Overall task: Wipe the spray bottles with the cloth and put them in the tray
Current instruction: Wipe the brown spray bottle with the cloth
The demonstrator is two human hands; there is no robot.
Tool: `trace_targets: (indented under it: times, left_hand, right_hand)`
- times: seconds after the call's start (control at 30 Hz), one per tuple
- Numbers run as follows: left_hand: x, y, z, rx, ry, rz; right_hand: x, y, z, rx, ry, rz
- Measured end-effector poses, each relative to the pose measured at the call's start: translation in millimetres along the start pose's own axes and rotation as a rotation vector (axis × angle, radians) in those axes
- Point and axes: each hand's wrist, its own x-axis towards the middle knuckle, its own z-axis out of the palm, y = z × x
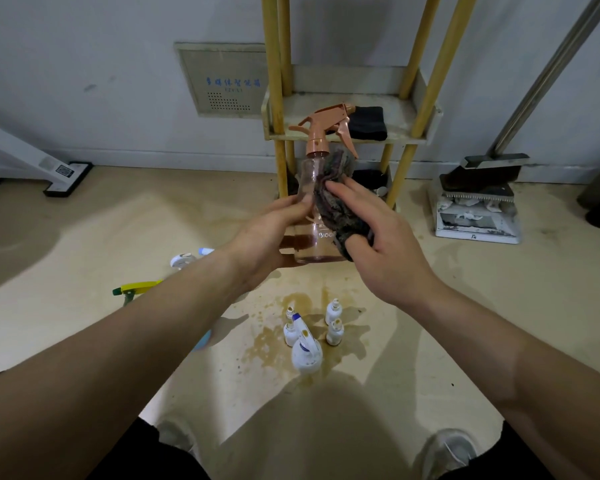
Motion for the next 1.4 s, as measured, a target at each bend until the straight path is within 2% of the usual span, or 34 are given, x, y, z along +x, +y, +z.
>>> trace_targets:
  times: [0.33, 0.7, 0.87, 1.0, 1.23, 1.4]
  left_hand:
    - [-1.0, 2.7, -7.2, 0.086, -0.032, 0.058]
    - [-3.1, 1.9, -4.9, 0.144, -0.006, 0.092]
    - [-1.3, -3.2, -2.0, 0.230, 0.025, 0.129]
    - [-1.3, -2.7, -0.8, 0.269, 0.013, 0.141]
    - [2.2, -7.5, 5.9, 0.297, -0.032, 0.228]
    - [5.5, -11.4, 9.2, 0.319, -0.016, 0.315]
  right_hand:
    - [-2.1, -0.1, 5.1, 0.053, -0.019, -0.029]
    - [2.9, -3.4, -2.9, -0.067, 0.054, -0.125]
    - [1.4, -4.8, -4.3, -0.012, 0.036, -0.045]
    - [4.2, -4.0, -6.9, -0.084, 0.070, -0.068]
    - [6.4, -11.4, -5.4, -0.212, 0.298, -0.225]
    - [6.8, -14.9, -2.3, -0.331, 0.256, -0.281]
